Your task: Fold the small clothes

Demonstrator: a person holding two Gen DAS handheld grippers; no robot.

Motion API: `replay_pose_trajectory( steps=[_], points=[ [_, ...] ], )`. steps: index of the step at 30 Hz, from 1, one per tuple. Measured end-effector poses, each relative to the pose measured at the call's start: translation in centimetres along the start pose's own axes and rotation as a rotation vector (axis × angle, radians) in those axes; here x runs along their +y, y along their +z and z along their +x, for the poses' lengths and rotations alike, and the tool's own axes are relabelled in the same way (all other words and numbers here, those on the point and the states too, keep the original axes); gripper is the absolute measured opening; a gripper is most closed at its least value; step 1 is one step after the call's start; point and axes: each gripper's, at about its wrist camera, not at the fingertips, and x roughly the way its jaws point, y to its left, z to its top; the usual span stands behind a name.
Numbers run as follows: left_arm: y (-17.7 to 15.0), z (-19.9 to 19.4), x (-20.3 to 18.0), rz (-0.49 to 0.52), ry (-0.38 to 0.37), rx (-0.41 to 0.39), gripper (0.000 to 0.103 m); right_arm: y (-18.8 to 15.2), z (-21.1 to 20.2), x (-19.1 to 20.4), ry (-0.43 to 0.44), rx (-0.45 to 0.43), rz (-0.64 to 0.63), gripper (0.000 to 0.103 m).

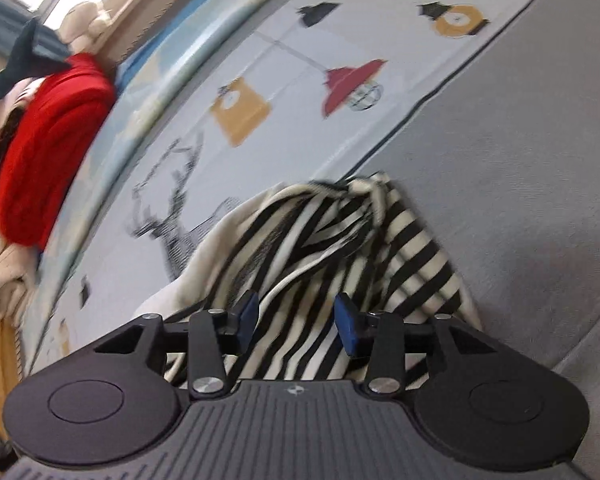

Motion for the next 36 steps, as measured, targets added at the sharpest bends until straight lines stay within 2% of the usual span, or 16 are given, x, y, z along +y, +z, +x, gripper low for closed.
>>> replay_pose_trajectory(
  steps=[1, 4, 6, 8, 9, 10, 12, 14, 17, 19, 22, 26, 28, 31, 33, 36],
  points=[
    [0.2, 0.1, 0.0, 0.000, 0.010, -0.001, 0.033, 0.3, 0.4, -0.2, -0.014, -0.002, 0.005, 0.044],
    [0.7, -0.1, 0.0, 0.008, 0.011, -0.013, 0.012, 1.0, 1.6, -0.6, -0.041, -0.011, 0.030, 0.044],
    [1.1, -0.7, 0.0, 0.027, 0.016, -0.038, 0.007, 1.6, 2.1, -0.6, -0.071, -0.028, 0.038, 0.043],
    [1.6, -1.3, 0.3, 0.023, -0.003, -0.060, 0.005, 2.2, 2.7, -0.4, -0.124, -0.037, 0.026, 0.031],
    [1.9, -1.6, 0.5, 0.017, -0.011, -0.066, 0.005, 2.5, 2.9, -0.3, -0.149, -0.038, 0.023, 0.007],
    [2.2, -1.9, 0.9, 0.009, -0.020, -0.071, 0.005, 2.9, 2.8, -0.3, -0.173, -0.045, 0.032, 0.003],
    [2.9, -2.7, 1.6, -0.015, -0.044, -0.085, 0.004, 4.0, 2.1, -0.3, -0.173, -0.073, 0.060, 0.003],
    [3.9, -3.8, 2.8, -0.082, -0.094, -0.110, 0.004, 5.3, 0.6, -0.2, -0.150, -0.117, 0.098, 0.003],
    [5.6, -4.9, 5.3, -0.240, -0.175, -0.169, 0.004, 7.4, -2.1, -0.8, -0.066, -0.204, 0.203, 0.003],
    [6.5, -4.0, 6.2, -0.315, -0.212, -0.189, 0.004, 8.7, -3.3, -1.6, -0.007, -0.290, 0.270, 0.003],
    [7.5, -2.6, 5.9, -0.323, -0.207, -0.205, 0.004, 9.5, -2.6, -3.2, 0.055, -0.345, 0.379, 0.003],
    [8.2, -0.7, 6.8, -0.391, -0.217, -0.251, 0.004, 9.6, 0.3, -3.1, 0.046, -0.349, 0.387, 0.003],
    [8.4, -0.1, 7.3, -0.418, -0.230, -0.271, 0.004, 9.7, 1.8, -2.4, 0.069, -0.326, 0.349, 0.003],
    [8.4, 0.7, 7.7, -0.437, -0.225, -0.240, 0.005, 10.2, 3.4, -0.6, 0.096, -0.280, 0.241, 0.008],
    [8.5, 0.7, 7.8, -0.421, -0.206, -0.222, 0.007, 10.3, 3.8, 0.3, 0.060, -0.258, 0.199, 0.011],
    [8.4, -0.4, 7.7, -0.391, -0.173, -0.226, 0.031, 10.0, 3.2, 1.1, 0.020, -0.237, 0.144, 0.035]
  ],
)
